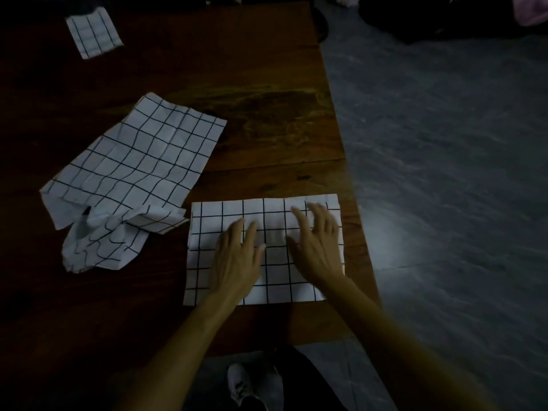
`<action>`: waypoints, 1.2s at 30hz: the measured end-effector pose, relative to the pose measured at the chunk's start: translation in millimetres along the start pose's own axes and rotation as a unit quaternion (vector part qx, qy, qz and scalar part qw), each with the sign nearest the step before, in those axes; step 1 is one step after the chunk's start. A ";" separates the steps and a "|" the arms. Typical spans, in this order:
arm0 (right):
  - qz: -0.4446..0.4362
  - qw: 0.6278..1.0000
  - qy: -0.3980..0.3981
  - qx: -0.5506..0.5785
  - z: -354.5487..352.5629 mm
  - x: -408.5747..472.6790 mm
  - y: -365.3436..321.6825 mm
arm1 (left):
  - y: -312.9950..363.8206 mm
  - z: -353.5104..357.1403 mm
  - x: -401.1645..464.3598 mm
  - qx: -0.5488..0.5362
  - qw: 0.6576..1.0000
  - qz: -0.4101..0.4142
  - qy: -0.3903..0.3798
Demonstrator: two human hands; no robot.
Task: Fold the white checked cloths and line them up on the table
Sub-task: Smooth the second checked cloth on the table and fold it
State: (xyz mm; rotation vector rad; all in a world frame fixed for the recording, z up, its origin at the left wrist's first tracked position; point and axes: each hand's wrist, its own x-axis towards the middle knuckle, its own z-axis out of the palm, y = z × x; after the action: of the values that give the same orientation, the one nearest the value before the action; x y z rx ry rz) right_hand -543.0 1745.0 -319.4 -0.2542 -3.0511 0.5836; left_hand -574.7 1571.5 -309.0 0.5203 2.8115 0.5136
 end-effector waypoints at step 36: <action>0.094 0.992 -0.089 0.010 1.5 -74.8 57.7 | 3.6 56.8 -31.3 0.028 0.994 0.089 -0.053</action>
State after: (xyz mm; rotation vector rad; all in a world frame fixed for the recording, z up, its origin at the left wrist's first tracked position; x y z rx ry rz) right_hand -460.4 1785.0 -341.6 -0.5202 -3.2128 0.6803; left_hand -528.7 1579.5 -354.2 0.7917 2.6993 0.4292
